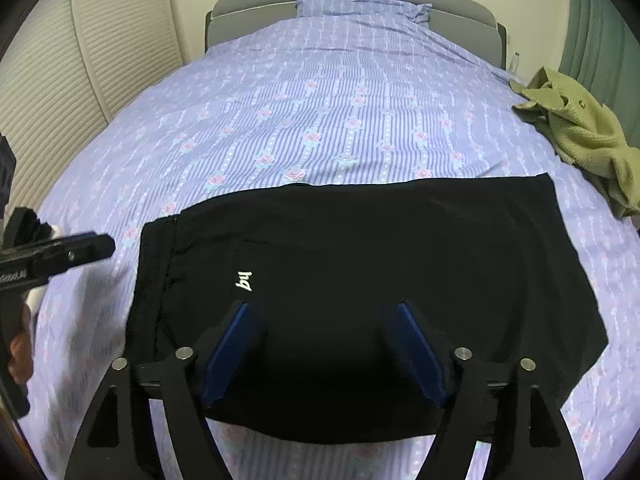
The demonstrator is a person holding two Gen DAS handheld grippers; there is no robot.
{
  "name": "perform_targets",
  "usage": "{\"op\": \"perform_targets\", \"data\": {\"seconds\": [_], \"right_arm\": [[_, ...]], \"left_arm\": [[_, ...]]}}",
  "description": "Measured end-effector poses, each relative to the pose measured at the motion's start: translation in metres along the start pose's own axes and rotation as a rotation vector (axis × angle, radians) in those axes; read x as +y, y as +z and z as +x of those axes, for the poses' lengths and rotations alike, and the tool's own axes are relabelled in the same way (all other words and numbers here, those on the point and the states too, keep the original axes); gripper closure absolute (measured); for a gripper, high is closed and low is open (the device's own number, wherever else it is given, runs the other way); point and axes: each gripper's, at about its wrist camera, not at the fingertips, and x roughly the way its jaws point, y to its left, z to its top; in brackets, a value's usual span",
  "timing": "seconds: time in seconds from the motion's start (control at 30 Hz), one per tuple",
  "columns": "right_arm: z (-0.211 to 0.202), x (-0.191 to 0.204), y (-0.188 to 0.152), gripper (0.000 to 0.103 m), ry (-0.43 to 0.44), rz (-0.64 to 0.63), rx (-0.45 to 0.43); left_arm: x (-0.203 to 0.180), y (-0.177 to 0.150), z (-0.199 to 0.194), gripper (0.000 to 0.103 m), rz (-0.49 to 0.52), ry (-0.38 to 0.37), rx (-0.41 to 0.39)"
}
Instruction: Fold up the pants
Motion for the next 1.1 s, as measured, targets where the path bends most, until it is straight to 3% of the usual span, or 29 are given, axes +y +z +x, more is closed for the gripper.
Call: {"op": "perform_targets", "data": {"seconds": [0.17,0.33,0.47,0.57,0.63,0.8,0.9,0.97,1.1], "right_arm": [[0.000,-0.003,-0.006,0.027,-0.025,-0.023,0.011],[0.002,-0.005,-0.013,0.027,-0.030,-0.033,0.033],[0.002,-0.006,-0.014,0.027,-0.024,-0.032,0.038],[0.003,-0.004,-0.012,0.027,-0.005,-0.023,0.036],[0.003,-0.003,-0.011,0.027,0.013,-0.017,0.033],[0.005,-0.001,-0.010,0.027,0.028,-0.011,0.030],[0.007,-0.003,-0.010,0.027,0.035,-0.006,0.041],[0.006,-0.003,-0.010,0.027,0.032,-0.008,0.043],[0.003,-0.006,-0.008,0.027,0.013,-0.011,0.040]], "left_arm": [[0.013,-0.022,0.026,0.027,-0.161,-0.050,0.032],[0.025,-0.029,0.051,0.026,-0.222,-0.061,0.038],[0.037,-0.033,0.064,0.025,-0.311,-0.145,0.028],[0.042,-0.040,0.060,0.037,-0.362,-0.291,0.029],[0.041,-0.046,0.057,0.048,-0.370,-0.340,0.052],[0.044,-0.047,0.039,0.050,-0.400,-0.479,-0.004],[0.051,-0.047,0.058,0.050,-0.403,-0.414,0.047],[0.056,-0.050,0.078,0.057,-0.424,-0.392,0.088],[0.055,-0.048,0.081,0.055,-0.418,-0.385,0.075]]}}
